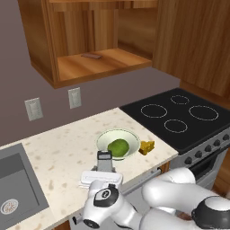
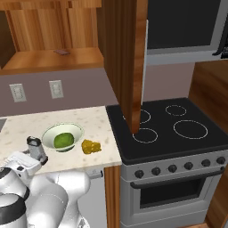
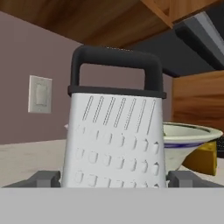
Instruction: Pick the cheese from the fridge and the cheese grater from the cabinet and place them next to the salad bowl.
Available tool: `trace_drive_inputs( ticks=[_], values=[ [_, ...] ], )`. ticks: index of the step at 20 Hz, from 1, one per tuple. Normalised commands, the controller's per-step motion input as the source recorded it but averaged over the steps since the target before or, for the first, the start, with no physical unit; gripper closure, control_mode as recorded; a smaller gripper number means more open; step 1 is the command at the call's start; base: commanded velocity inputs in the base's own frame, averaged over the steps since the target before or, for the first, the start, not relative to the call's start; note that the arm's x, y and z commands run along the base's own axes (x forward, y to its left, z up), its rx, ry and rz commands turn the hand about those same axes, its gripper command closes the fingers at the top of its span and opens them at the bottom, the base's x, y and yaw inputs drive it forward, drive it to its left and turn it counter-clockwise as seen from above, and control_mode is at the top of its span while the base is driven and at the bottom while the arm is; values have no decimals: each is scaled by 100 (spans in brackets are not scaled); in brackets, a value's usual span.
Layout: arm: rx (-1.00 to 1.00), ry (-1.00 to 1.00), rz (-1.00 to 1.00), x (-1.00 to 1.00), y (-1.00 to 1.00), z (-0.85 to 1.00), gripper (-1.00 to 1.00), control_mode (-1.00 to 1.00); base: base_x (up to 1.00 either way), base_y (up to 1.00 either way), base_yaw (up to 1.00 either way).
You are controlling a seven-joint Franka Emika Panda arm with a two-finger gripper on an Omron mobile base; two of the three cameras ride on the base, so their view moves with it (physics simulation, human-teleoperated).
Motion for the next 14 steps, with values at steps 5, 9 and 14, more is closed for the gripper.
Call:
trace_drive_inputs(
  ticks=[5, 9, 14],
  values=[
    [0, 0, 0, 9, 0, -37, -100, -100, 0, 0, 0],
    [0, -1, 0, -6, -1, -10, -100, -100, 0, 0, 0],
    [0, -5, 0, -21, 0, 1, -100, -100, 0, 0, 0]
  ],
)
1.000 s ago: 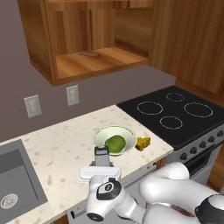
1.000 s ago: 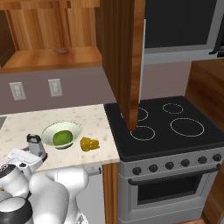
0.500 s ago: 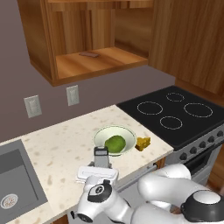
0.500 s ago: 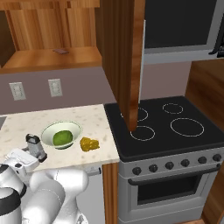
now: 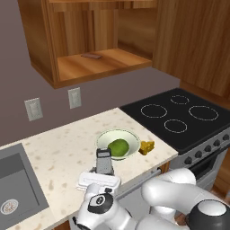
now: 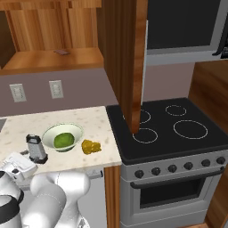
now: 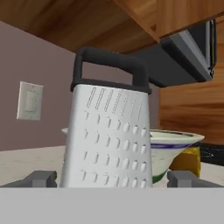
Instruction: Pick the cheese from the fridge and the cheese grater from the cabinet and place them next to the salad bowl.
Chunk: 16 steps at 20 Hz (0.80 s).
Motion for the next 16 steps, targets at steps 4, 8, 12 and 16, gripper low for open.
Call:
trace_drive_inputs(
  ticks=[4, 8, 12, 16],
  values=[
    [0, -7, 0, -35, 0, 1, -100, -100, 0, 0, 0],
    [0, -14, 0, -43, 0, 32, -100, -100, 0, 0, 0],
    [3, -25, -2, -73, 0, 100, -100, -100, 0, 0, 0],
    [1, -30, -2, -65, 0, 100, -100, -100, 0, 0, 0]
  ],
)
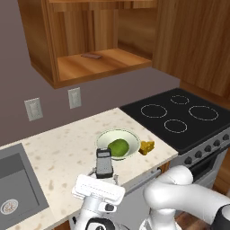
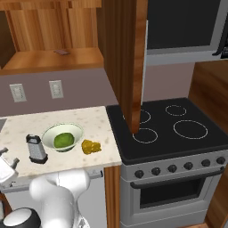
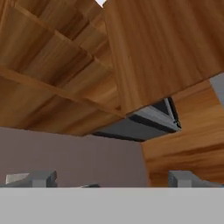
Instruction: Pick the cheese from the fridge and the cheese grater from the cabinet and place them next to the salad bowl.
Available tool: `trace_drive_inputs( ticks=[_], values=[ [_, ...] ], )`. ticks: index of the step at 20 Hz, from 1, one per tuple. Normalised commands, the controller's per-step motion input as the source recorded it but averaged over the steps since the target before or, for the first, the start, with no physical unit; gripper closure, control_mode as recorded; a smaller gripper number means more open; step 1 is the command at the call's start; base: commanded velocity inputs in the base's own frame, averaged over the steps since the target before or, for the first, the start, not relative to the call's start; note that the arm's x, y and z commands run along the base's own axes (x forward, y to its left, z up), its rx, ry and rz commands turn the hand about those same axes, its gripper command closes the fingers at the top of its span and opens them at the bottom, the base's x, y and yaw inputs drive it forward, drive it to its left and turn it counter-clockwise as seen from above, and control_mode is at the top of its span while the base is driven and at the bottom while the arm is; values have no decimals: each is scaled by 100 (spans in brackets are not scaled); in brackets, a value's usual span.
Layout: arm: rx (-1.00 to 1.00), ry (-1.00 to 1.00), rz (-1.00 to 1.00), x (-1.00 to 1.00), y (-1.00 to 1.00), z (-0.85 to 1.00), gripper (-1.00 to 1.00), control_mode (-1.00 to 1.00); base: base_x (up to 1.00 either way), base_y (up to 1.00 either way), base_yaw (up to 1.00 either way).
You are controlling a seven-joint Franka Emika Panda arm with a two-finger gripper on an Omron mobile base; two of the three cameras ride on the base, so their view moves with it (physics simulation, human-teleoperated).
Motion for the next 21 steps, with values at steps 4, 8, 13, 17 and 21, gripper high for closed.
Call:
trace_drive_inputs(
  ticks=[4, 8, 13, 17, 21],
  values=[
    [6, -24, -2, -66, -3, 100, -100, -100, 0, 0, 0],
    [14, -26, -6, -79, -31, 100, -100, -100, 0, 0, 0],
    [17, -31, -7, -77, -43, 100, -100, -100, 0, 0, 0],
    [24, -27, -2, -89, -60, 100, -100, -100, 0, 0, 0],
    [25, -20, 0, -62, -67, 100, -100, -100, 0, 0, 0]
  ],
)
